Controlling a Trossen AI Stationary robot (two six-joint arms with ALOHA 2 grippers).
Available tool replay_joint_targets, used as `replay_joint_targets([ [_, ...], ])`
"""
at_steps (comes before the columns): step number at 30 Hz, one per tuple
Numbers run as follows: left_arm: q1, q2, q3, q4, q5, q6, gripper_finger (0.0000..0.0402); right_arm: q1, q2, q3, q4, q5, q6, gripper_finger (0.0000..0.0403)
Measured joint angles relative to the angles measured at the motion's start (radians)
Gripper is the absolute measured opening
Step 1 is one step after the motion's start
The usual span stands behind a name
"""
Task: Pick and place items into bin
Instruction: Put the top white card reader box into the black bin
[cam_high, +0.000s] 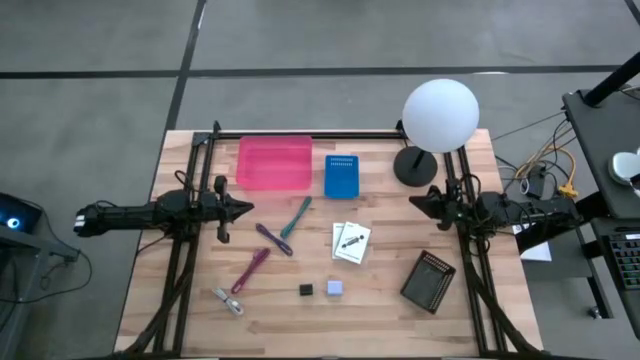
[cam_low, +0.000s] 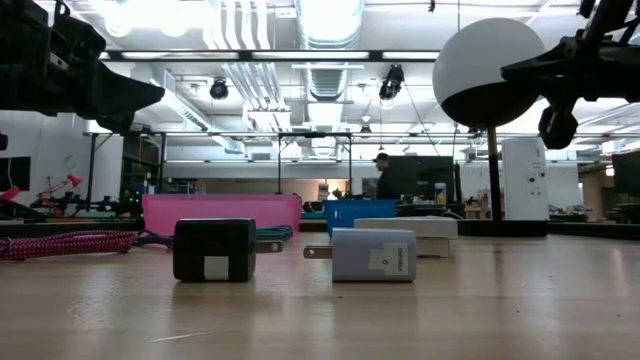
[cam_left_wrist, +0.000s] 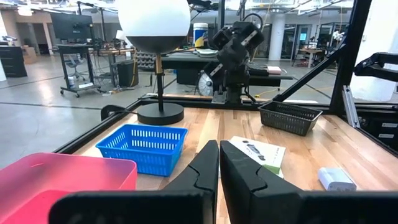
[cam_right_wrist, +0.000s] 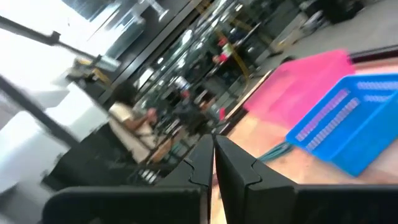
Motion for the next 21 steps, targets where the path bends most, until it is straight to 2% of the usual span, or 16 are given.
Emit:
replay_joint_targets([
  [4, 0.000, 0.001, 0.000, 0.084, -0.002, -0.143, 0.0000, 0.000, 0.000, 0.000, 0.000, 0.032, -0.002, 0.0009],
  [10, 0.000, 0.003, 0.000, 0.326, -0.050, -0.455, 0.0000, 0.000, 0.000, 0.000, 0.029, 0.031, 0.013, 0.0009],
  [13, 0.000, 0.004, 0.000, 0.413, -0.047, -0.449, 0.0000, 0.000, 0.001, 0.000, 0.098, 0.039, -0.006, 0.0009],
  [17, 0.000, 0.015, 0.003, 0.493, -0.039, -0.360, 0.0003, 0.000, 0.001, 0.000, 0.209, 0.060, -0.091, 0.0013],
  [21, 0.000, 0.039, 0.029, 0.493, -0.038, -0.293, 0.0037, 0.000, 0.006, 0.000, 0.259, 0.063, -0.193, 0.0037],
])
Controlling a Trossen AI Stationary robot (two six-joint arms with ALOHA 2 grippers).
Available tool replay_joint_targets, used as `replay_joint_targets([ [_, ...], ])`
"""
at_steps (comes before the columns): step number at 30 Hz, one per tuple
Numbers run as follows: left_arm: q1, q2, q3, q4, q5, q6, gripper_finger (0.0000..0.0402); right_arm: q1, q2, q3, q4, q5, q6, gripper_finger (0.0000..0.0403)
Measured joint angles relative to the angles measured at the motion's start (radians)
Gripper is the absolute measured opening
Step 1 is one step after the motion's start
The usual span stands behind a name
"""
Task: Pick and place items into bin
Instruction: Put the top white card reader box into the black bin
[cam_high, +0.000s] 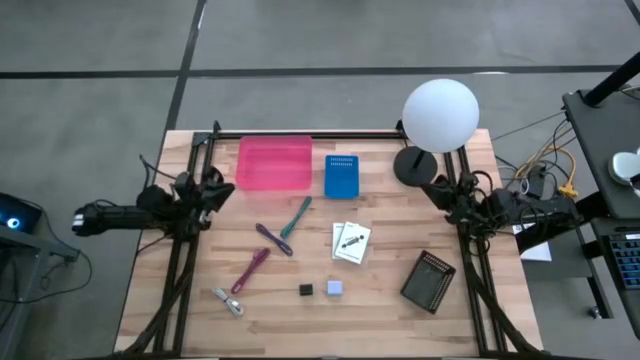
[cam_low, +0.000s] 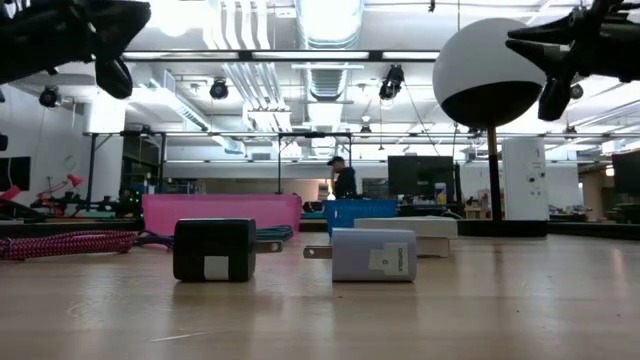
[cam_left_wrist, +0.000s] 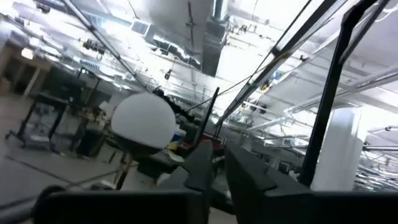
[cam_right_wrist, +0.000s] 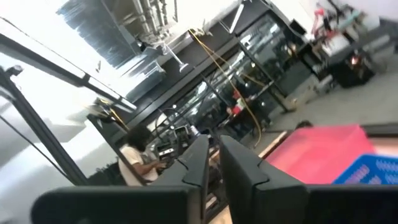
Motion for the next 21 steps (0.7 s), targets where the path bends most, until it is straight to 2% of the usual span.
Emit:
replay_joint_targets([
  [5, 0.000, 0.054, 0.023, 0.035, -0.011, 0.011, 0.0113, 0.000, 0.034, 0.007, 0.039, -0.003, -0.017, 0.0077],
  [9, 0.000, 0.107, 0.035, 0.169, -0.011, -0.010, 0.0157, 0.001, 0.100, 0.065, 0.038, -0.019, -0.028, 0.0112],
  [15, 0.000, 0.181, 0.036, 0.385, -0.003, -0.017, 0.0168, 0.001, 0.263, 0.206, 0.016, -0.134, -0.133, 0.0156],
  [21, 0.000, 0.222, 0.036, 0.413, -0.003, -0.015, 0.0169, 0.001, 0.430, 0.353, -0.087, -0.148, -0.167, 0.0176],
])
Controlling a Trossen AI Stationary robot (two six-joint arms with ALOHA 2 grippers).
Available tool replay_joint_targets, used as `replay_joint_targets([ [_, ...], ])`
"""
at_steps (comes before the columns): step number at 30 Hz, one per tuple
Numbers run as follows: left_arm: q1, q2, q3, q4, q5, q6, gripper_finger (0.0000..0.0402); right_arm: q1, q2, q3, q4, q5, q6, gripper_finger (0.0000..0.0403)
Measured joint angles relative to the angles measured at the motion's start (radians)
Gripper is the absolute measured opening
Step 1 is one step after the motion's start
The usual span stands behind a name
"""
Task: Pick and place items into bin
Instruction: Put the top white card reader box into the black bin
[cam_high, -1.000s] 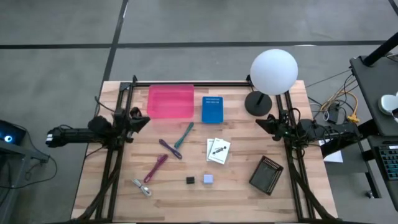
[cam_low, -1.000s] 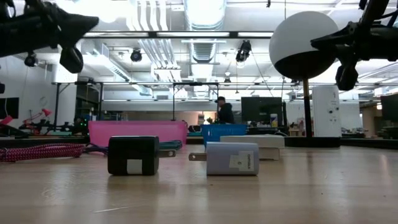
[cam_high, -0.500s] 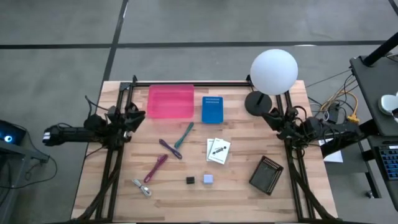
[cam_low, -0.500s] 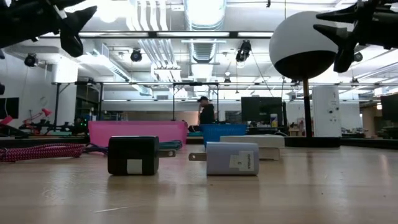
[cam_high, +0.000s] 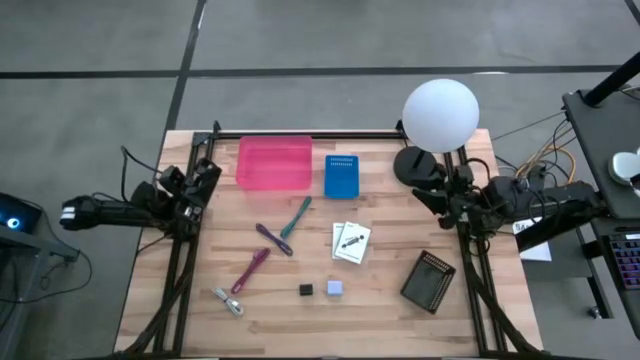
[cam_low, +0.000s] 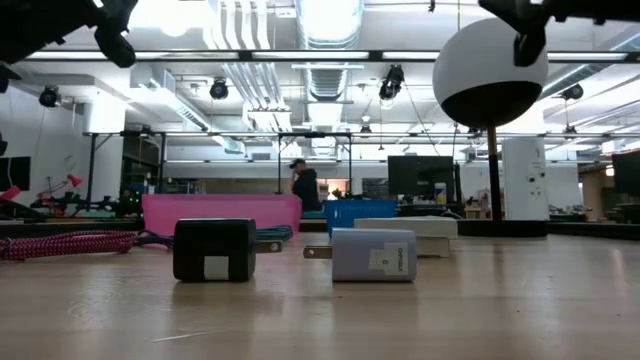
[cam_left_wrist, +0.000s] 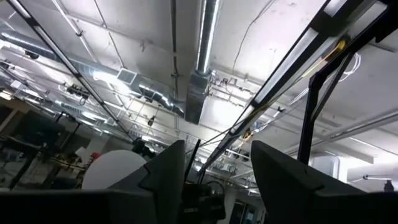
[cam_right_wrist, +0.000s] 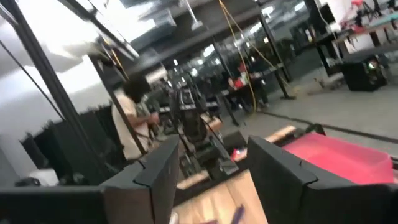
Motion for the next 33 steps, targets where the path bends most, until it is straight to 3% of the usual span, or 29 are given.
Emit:
replay_joint_targets([
  [9, 0.000, 0.054, 0.000, 0.006, -0.065, -0.001, 0.0169, 0.003, 0.244, 0.250, -0.160, -0.135, -0.003, 0.0180],
  [16, 0.000, 0.059, 0.000, 0.006, -0.066, -0.033, 0.0169, 0.003, 0.394, 0.429, -0.418, -0.194, -0.006, 0.0177],
  [25, 0.000, 0.066, -0.015, 0.000, -0.067, -0.103, 0.0169, 0.004, 0.570, 0.569, -0.596, -0.282, -0.034, 0.0178],
  [33, 0.000, 0.075, -0.030, -0.007, -0.068, -0.104, 0.0169, 0.010, 0.748, 0.685, -0.777, -0.289, -0.061, 0.0177],
])
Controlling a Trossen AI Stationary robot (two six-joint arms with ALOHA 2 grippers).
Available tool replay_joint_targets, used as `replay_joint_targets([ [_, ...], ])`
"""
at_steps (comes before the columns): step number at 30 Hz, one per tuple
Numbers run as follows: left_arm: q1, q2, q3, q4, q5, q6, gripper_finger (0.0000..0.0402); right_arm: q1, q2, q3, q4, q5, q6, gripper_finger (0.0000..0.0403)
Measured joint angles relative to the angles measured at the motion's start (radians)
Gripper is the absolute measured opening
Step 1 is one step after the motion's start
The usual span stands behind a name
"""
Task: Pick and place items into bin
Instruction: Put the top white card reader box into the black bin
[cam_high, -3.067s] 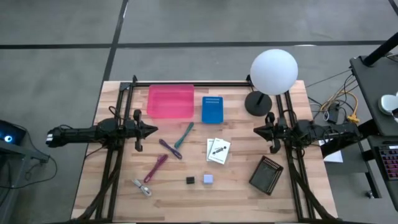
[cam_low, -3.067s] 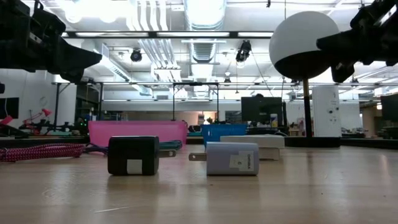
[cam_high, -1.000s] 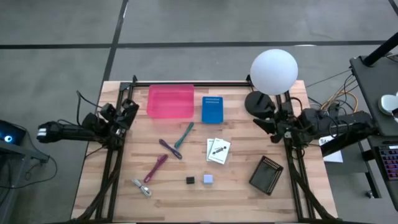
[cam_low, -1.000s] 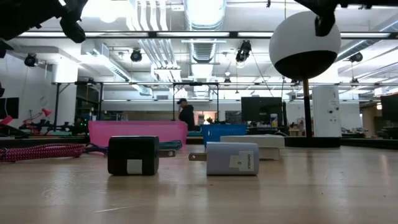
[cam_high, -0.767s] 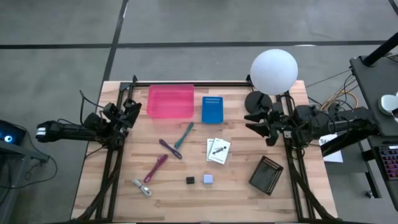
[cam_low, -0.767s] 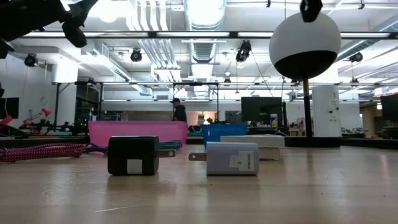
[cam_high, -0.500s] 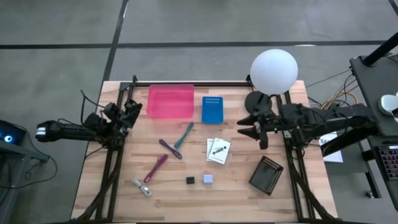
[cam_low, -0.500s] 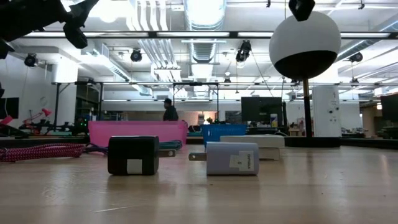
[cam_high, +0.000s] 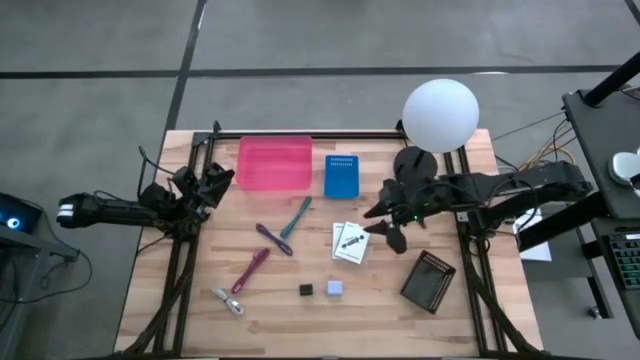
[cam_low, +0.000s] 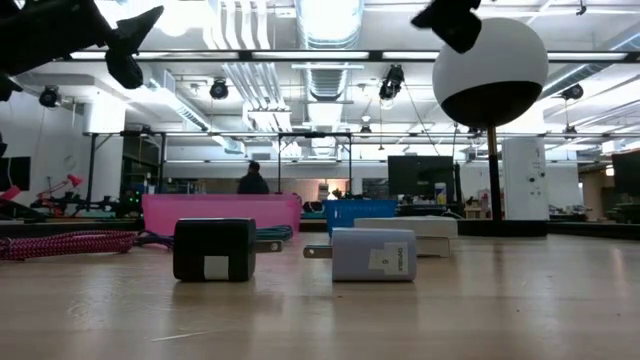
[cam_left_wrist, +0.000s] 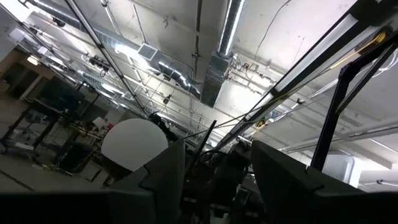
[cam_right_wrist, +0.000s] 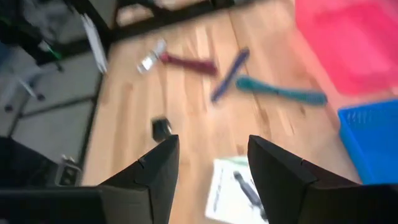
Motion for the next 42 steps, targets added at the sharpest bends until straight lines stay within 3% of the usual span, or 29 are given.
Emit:
replay_joint_targets([
  [9, 0.000, 0.030, -0.001, -0.002, 0.000, 0.000, 0.0169, 0.028, 0.209, 0.114, -0.055, -0.085, -0.081, 0.0172],
  [19, 0.000, 0.066, -0.001, 0.002, -0.002, -0.001, 0.0169, 0.057, 0.397, 0.193, -0.083, -0.104, -0.155, 0.0167],
  [36, 0.000, 0.072, -0.002, 0.002, -0.168, 0.000, 0.0169, 0.056, 0.437, 0.230, -0.123, -0.097, -0.172, 0.0157],
  [42, 0.000, 0.084, -0.003, 0.001, -0.174, 0.000, 0.0169, 0.060, 0.437, 0.229, -0.121, -0.089, -0.168, 0.0168],
])
